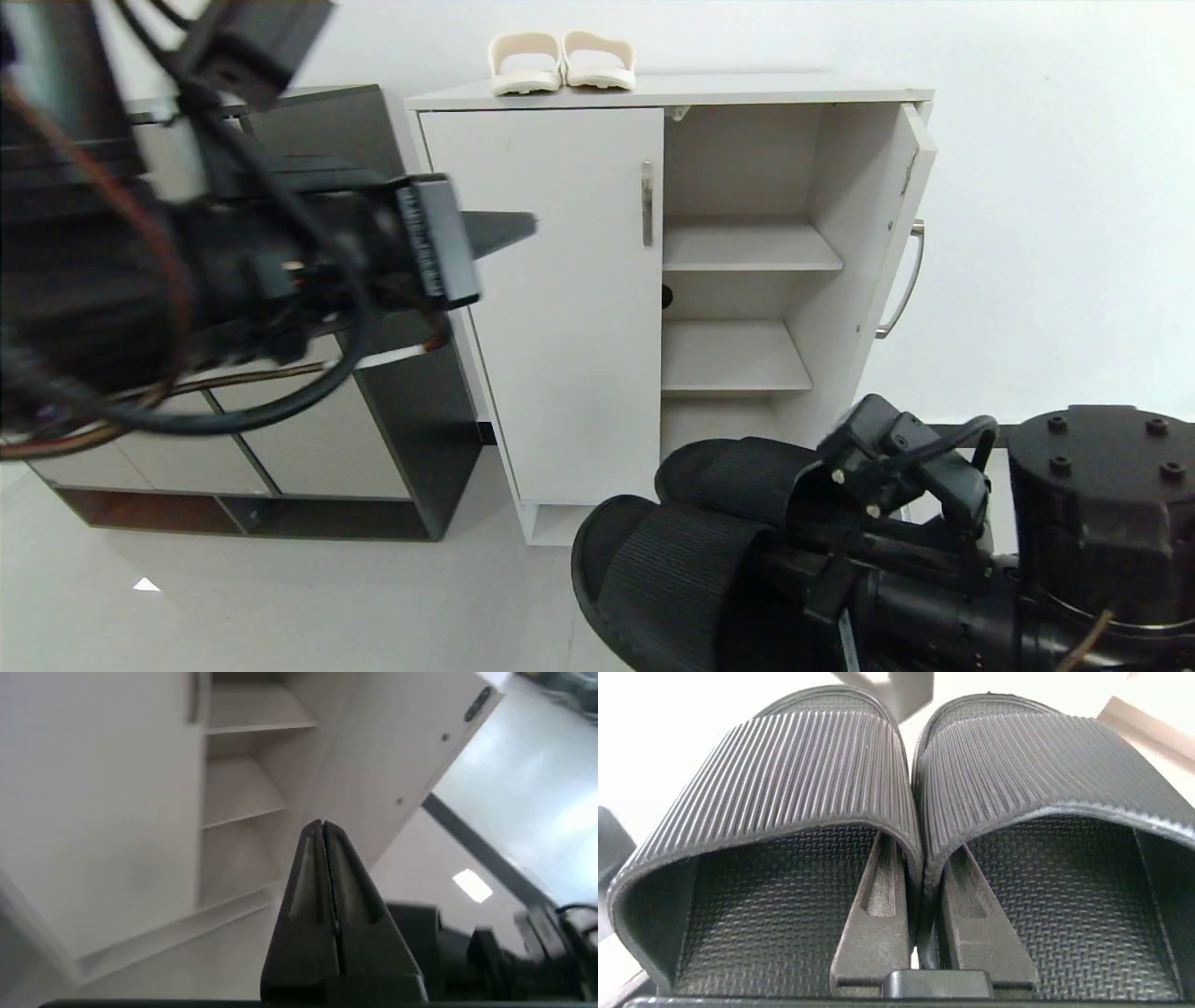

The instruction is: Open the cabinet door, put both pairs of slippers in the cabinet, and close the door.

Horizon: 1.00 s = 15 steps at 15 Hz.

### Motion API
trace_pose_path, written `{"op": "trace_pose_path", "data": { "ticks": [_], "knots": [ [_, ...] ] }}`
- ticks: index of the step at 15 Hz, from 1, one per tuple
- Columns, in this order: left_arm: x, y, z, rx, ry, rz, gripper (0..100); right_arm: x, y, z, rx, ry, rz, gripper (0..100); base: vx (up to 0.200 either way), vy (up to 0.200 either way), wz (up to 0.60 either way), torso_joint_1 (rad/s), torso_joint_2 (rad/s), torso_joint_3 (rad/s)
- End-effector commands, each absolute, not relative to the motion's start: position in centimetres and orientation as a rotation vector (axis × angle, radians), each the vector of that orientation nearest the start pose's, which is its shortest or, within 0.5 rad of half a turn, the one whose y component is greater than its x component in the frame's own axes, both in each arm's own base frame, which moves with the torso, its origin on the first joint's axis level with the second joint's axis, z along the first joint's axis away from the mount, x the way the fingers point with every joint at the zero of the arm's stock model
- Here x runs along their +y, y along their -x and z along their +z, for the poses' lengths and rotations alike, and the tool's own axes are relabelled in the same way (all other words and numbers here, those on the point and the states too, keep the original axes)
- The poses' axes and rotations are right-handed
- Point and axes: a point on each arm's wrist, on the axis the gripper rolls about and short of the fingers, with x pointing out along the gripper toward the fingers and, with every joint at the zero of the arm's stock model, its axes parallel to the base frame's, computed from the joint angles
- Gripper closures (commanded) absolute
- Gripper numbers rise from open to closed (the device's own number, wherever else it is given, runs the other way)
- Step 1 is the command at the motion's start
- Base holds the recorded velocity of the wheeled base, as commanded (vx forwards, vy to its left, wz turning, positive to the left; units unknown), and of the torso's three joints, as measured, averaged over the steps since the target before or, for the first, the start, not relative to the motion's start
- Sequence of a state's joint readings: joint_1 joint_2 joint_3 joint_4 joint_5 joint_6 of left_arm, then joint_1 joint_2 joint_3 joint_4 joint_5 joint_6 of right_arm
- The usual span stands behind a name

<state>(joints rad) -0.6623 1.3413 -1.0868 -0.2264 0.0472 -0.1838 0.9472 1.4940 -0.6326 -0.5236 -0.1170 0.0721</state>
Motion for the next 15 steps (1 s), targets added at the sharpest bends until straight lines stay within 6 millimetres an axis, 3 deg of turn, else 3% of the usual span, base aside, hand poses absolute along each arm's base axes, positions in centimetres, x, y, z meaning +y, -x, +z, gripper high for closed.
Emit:
{"op": "trace_pose_path", "data": {
  "ticks": [1, 3, 5, 9, 11, 13, 15],
  "knots": [
    [-4.3, -7.2, 28.9, 0.048, 0.118, -0.32, 100, 22.1, -16.2, 17.5, 0.345, 0.086, 0.709, 100, 0.0, 0.0, 0.0, 0.0, 0.0, 0.0],
    [-1.1, -3.9, 25.9, 0.067, 0.107, -0.122, 100, 24.2, -17.9, 17.2, 0.334, 0.041, 0.585, 100, 0.0, 0.0, 0.0, 0.0, 0.0, 0.0],
    [0.6, -1.1, 23.0, 0.037, 0.113, 0.104, 100, 26.3, -19.6, 16.9, 0.312, 0.02, 0.472, 100, 0.0, 0.0, 0.0, 0.0, 0.0, 0.0],
    [1.2, 1.9, 16.8, 0.01, 0.085, 0.32, 100, 30.3, -23.1, 16.3, 0.246, 0.012, 0.279, 100, 0.0, 0.0, 0.0, 0.0, 0.0, 0.0],
    [1.0, 2.4, 14.7, 0.014, 0.08, 0.426, 100, 31.3, -24.7, 15.5, 0.236, 0.017, 0.222, 100, 0.0, 0.0, 0.0, 0.0, 0.0, 0.0],
    [0.9, 2.9, 12.4, 0.008, 0.052, 0.407, 100, 31.5, -25.6, 15.1, 0.234, 0.017, 0.195, 100, 0.0, 0.0, 0.0, 0.0, 0.0, 0.0],
    [0.6, 3.6, 10.2, -0.035, 0.014, 0.254, 100, 31.2, -26.0, 15.0, 0.236, 0.018, 0.184, 100, 0.0, 0.0, 0.0, 0.0, 0.0, 0.0]
  ]
}}
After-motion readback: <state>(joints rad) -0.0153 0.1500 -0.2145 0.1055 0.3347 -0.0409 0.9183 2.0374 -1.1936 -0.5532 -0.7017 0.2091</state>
